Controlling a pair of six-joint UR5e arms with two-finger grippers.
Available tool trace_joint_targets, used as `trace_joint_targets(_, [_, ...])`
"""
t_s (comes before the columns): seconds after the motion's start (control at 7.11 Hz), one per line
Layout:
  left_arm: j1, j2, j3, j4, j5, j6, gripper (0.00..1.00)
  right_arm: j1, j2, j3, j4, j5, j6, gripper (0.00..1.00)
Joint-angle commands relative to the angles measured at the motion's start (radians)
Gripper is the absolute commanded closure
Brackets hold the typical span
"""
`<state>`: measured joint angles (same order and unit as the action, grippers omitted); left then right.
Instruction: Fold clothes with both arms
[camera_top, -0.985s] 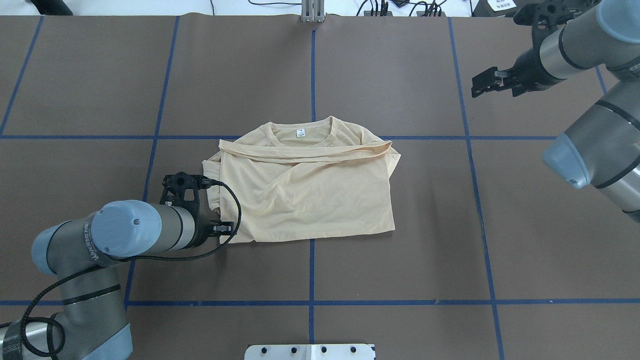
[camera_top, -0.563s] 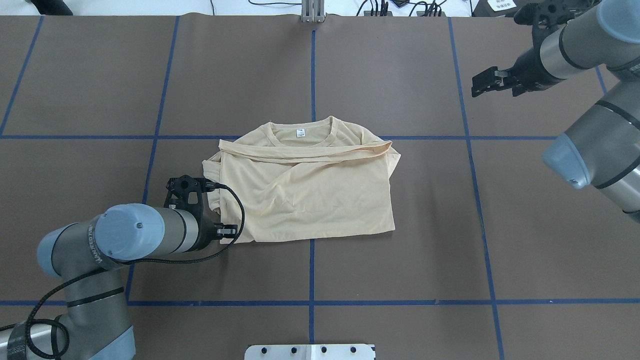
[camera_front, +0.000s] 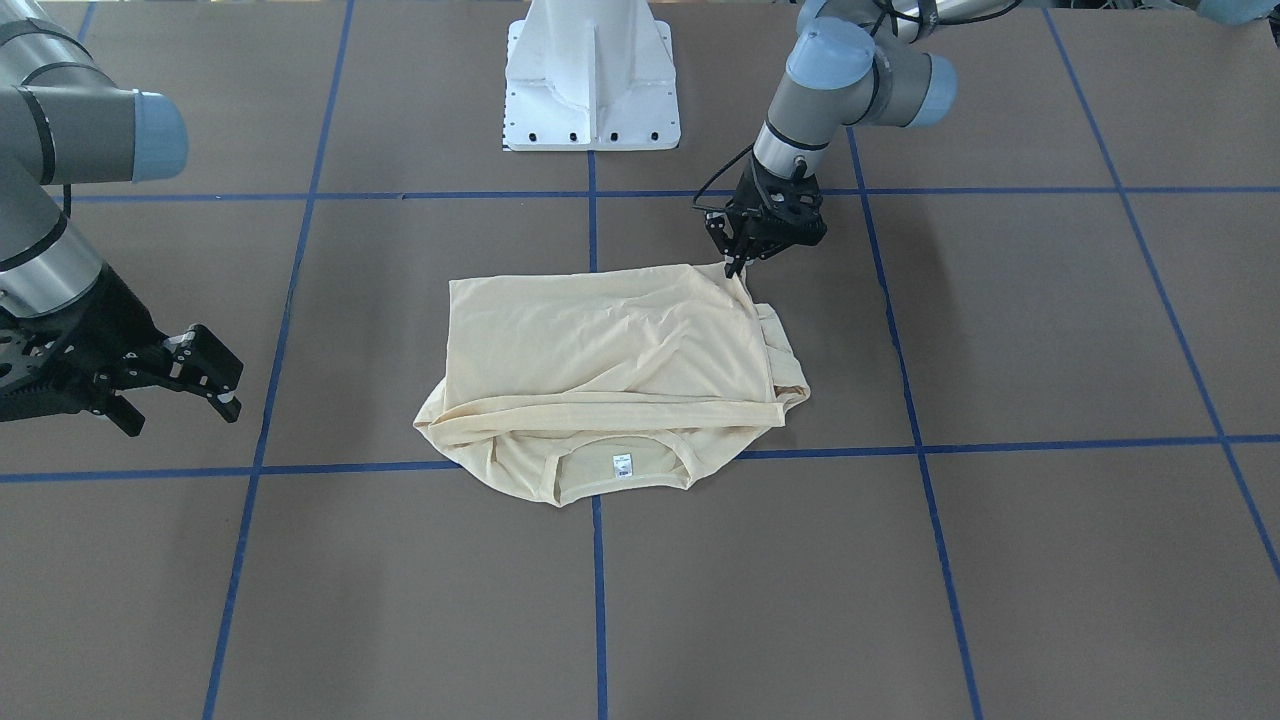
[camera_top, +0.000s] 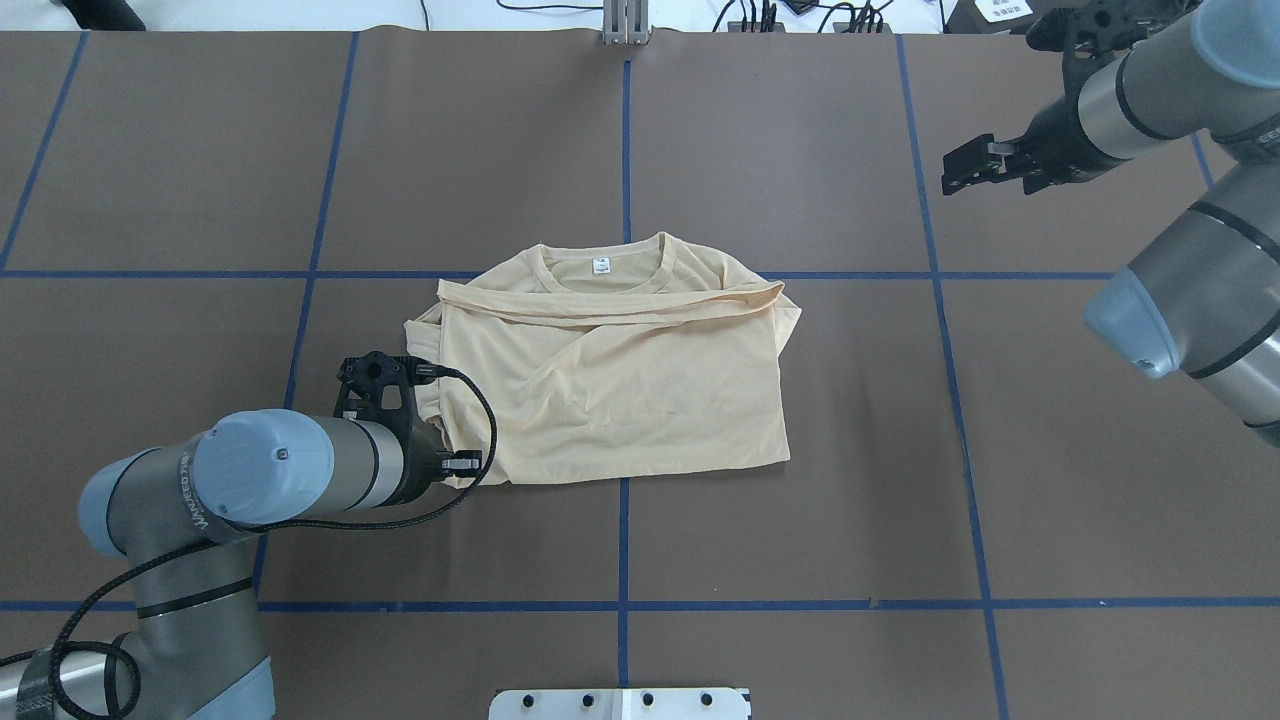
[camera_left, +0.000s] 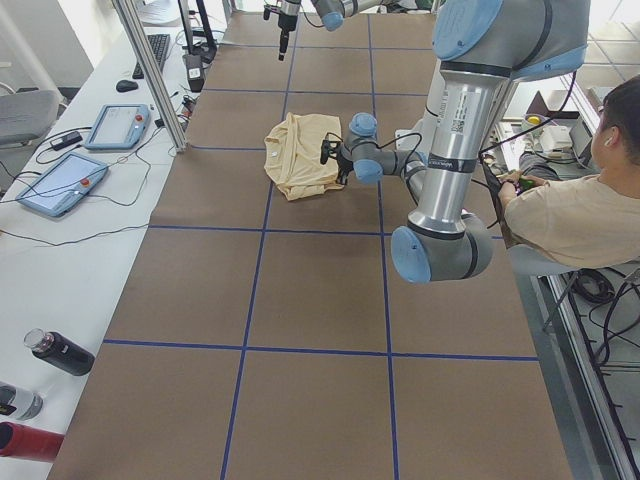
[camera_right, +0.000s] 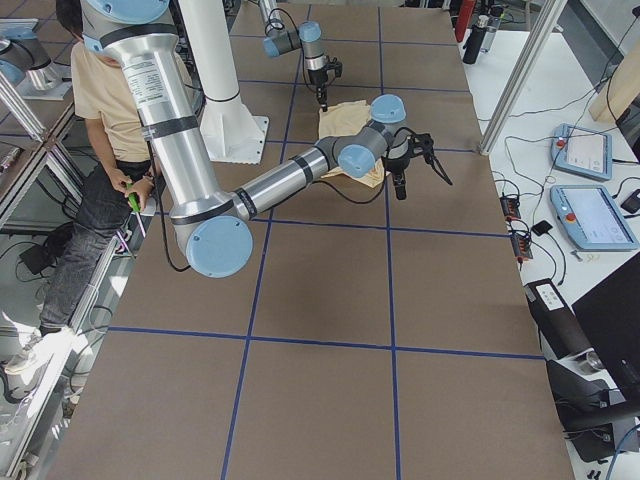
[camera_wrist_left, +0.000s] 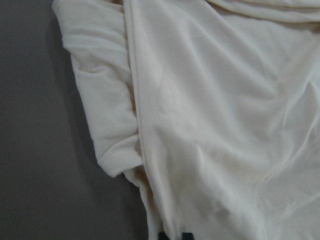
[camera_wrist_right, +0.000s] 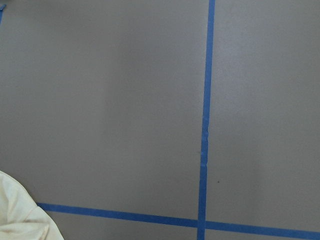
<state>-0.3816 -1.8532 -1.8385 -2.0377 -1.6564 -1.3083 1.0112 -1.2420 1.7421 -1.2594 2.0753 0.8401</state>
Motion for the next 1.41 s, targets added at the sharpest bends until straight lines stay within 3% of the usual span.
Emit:
trace_joint_targets(0.0, [-0.115, 0.002, 0.024, 0.008, 0.003, 0.118, 1.00, -0.003, 0.006, -0.001, 0.000, -0.003, 0.004, 0.00])
trace_joint_targets(0.28, [-0.260, -0.053, 0.150, 0.007, 0.004, 0.251, 1.00, -0.012, 0.007, -0.001, 0.000, -0.003, 0.017, 0.00])
trace_joint_targets(0.56, [-0.376, -0.226, 0.388, -0.018, 0.003, 0.320, 1.00, -0.020, 0.007, 0.000, 0.002, -0.004, 0.042, 0.00])
trace_joint_targets(0.84, [-0.436, -0.454, 0.674, -0.143, 0.007, 0.349, 1.00, -0.031, 0.009, 0.005, 0.003, -0.003, 0.059, 0.00])
trace_joint_targets(0.98, [-0.457, -0.509, 0.796, -0.239, 0.006, 0.383, 1.00, -0.054, 0.024, 0.005, 0.005, -0.010, 0.088, 0.00])
trace_joint_targets(1.13, [-0.464, -0.518, 0.817, -0.258, 0.006, 0.389, 1.00, -0.127, 0.076, 0.001, 0.003, -0.083, 0.185, 0.00])
trace_joint_targets(1.27, [-0.471, -0.511, 0.811, -0.263, 0.000, 0.435, 0.01, -0.210, 0.141, -0.010, -0.008, -0.159, 0.282, 0.00])
